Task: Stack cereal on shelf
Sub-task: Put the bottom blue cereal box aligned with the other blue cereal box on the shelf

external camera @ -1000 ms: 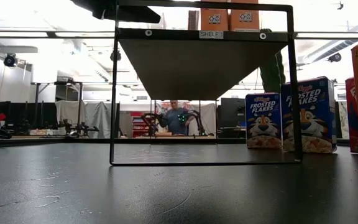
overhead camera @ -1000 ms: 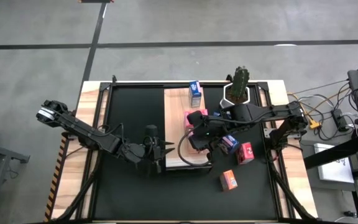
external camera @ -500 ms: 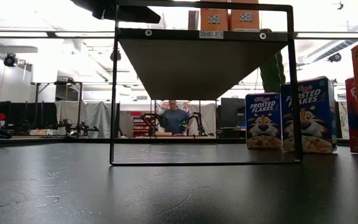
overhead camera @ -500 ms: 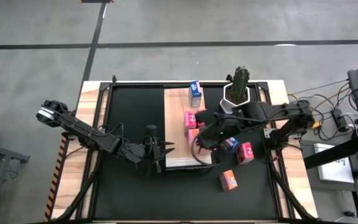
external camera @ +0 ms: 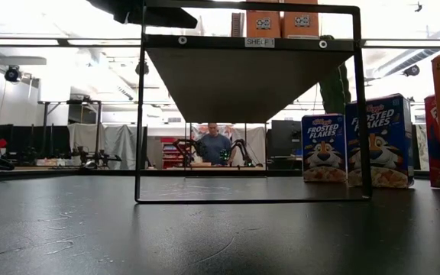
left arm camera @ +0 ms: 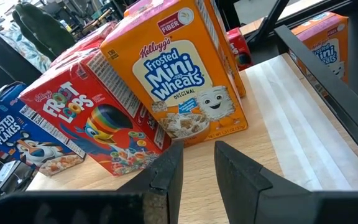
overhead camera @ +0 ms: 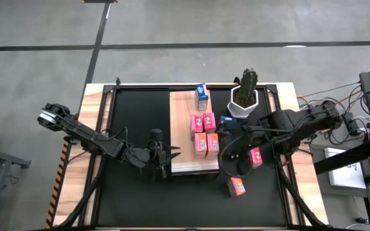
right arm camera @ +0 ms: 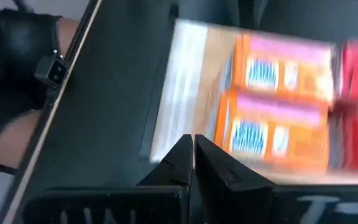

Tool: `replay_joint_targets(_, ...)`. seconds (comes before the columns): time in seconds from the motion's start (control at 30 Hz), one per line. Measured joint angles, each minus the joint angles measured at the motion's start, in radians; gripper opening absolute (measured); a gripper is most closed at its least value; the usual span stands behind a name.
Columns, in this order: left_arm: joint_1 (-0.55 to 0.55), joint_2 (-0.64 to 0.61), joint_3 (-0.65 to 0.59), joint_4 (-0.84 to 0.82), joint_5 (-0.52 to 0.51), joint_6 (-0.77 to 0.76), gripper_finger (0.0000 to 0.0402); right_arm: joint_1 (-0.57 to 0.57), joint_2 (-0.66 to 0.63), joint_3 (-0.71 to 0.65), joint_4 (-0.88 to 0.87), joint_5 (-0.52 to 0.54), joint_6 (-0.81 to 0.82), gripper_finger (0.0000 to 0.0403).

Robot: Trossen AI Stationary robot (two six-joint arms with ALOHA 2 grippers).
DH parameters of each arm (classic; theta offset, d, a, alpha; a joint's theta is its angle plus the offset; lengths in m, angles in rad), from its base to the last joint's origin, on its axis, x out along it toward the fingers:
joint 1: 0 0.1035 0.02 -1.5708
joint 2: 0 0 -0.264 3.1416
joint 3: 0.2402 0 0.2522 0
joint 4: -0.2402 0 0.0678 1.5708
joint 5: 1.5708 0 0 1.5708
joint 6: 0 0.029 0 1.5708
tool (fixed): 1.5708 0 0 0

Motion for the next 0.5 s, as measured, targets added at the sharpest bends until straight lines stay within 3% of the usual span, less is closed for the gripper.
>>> replay_joint_targets(0.23, 0.000, 0.000, 0.000, -0.001, 0.000, 0.000, 0.0075, -0.001, -0.147, -0.224, 0.002, 0.017, 0.270, 0.0009)
replay_joint_targets(0.5, -0.001, 0.000, 0.000, -0.002, 0.000, 0.000, 0.0075, -0.001, -0.287, -0.477, 0.009, 0.216, 0.503, 0.0009)
